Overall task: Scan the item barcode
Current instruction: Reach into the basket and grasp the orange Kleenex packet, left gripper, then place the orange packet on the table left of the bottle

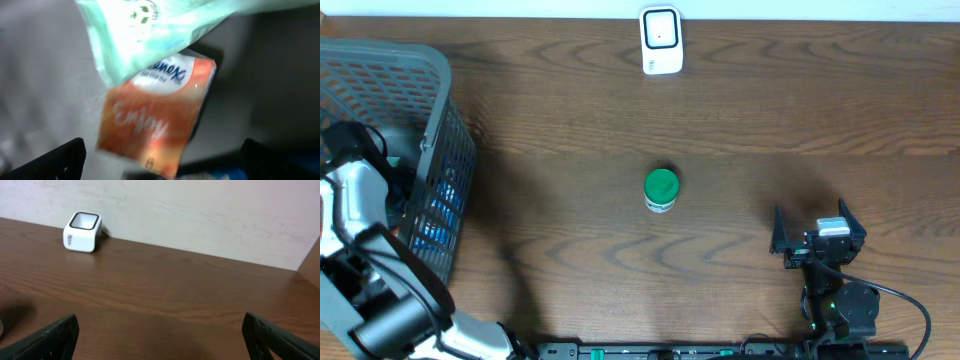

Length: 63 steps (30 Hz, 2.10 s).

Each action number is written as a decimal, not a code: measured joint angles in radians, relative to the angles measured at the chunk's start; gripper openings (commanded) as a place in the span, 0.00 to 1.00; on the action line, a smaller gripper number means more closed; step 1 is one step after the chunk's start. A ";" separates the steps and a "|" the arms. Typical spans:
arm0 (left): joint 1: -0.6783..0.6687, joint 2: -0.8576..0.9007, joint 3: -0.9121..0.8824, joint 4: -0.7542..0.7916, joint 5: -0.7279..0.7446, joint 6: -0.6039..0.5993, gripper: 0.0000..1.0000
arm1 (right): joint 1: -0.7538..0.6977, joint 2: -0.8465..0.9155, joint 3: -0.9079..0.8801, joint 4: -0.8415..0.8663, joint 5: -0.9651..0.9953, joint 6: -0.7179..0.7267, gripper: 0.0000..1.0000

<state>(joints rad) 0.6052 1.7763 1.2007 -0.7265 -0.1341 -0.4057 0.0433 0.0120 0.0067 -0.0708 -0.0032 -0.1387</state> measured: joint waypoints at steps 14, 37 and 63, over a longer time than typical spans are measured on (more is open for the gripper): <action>0.027 0.114 0.029 0.129 -0.031 0.070 0.43 | 0.000 0.000 0.000 0.000 0.000 0.000 0.99; 0.020 -0.406 0.062 0.035 0.228 0.018 0.35 | 0.000 0.000 0.000 0.000 0.000 0.000 0.99; -0.758 -0.382 0.073 0.013 0.283 0.010 0.36 | 0.000 0.000 0.000 0.000 0.000 0.000 0.99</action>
<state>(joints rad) -0.1528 1.3941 1.2736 -0.7139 0.1490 -0.3962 0.0433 0.0120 0.0067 -0.0708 -0.0032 -0.1390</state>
